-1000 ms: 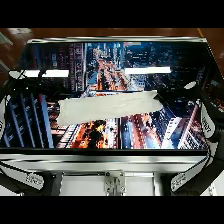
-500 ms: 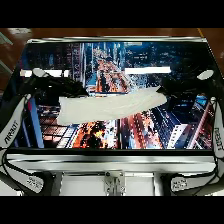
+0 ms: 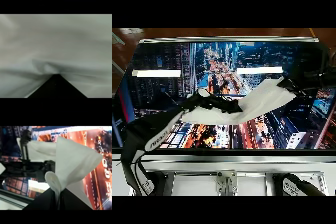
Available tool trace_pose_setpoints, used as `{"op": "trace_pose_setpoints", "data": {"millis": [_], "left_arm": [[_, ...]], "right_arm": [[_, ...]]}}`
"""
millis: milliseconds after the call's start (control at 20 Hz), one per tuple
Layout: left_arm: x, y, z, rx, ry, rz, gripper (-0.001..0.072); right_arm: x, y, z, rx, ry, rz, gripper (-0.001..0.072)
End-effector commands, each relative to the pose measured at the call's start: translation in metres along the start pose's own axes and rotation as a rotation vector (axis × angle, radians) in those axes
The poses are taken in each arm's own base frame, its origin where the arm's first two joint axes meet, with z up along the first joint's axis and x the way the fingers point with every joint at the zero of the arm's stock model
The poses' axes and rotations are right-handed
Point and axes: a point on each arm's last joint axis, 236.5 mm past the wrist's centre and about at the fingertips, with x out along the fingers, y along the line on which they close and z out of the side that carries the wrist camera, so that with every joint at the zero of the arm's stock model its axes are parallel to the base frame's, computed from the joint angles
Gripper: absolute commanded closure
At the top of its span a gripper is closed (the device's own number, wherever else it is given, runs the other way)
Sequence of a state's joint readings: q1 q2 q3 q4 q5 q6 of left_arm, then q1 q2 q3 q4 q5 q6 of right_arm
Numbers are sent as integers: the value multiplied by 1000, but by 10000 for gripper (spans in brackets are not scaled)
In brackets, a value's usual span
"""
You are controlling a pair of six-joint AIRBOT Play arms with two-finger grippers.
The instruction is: Fold the shirts.
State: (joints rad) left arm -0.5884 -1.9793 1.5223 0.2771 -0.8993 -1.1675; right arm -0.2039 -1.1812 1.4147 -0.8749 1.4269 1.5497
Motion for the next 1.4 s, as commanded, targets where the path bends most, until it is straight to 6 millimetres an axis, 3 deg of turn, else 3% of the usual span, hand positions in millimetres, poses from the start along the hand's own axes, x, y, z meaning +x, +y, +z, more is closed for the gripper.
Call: {"op": "trace_pose_setpoints", "data": {"millis": [0, 50, 150, 200, 300, 400, 500, 650, 750, 850, 950, 1100, 1150, 1200, 1250, 1350], "left_arm": [[54, -26, -37, -6, 77, -104, 665], [52, -28, -30, 1, 75, -117, 666], [21, -31, 12, 7, -8, -131, 668], [-5, -32, 37, 13, -67, -133, 669], [-77, -31, 85, 78, -182, -91, 669], [-170, -30, 119, 161, -286, -25, 668], [-262, -39, 134, 203, -385, -4, 667], [-381, -56, 136, 251, -545, 35, 667], [-436, -66, 124, 280, -610, 65, 666], [-466, -79, 106, 310, -628, 82, 666], [-478, -91, 95, 337, -635, 92, 666], [-474, -101, 91, 362, -628, 90, 666], [-470, -102, 91, 376, -619, 89, 666], [-466, -102, 92, 387, -611, 88, 666], [-462, -103, 92, 388, -604, 84, 666], [-458, -105, 92, 391, -596, 79, 665]], "right_arm": [[-26, 15, -14, 21, -25, -16, 643], [-26, 16, -15, 23, -24, -14, 642], [-23, 19, -14, 5, -28, -20, 643], [-16, 24, -14, -23, -31, -27, 643], [6, 41, -16, -78, -16, -21, 643], [46, 69, -21, -134, 15, 24, 643], [97, 99, -31, -180, 45, 70, 643], [184, 138, -60, -197, 88, 130, 643], [239, 150, -87, -150, 138, 162, 643], [289, 154, -109, -75, 162, 183, 643], [325, 157, -120, 63, 171, 222, 642], [347, 171, -119, 193, 142, 314, 621], [349, 172, -119, 212, 143, 325, 498], [349, 172, -120, 213, 151, 327, 302], [347, 172, -122, 198, 166, 329, 189], [338, 167, -126, 138, 217, 336, 189]]}}
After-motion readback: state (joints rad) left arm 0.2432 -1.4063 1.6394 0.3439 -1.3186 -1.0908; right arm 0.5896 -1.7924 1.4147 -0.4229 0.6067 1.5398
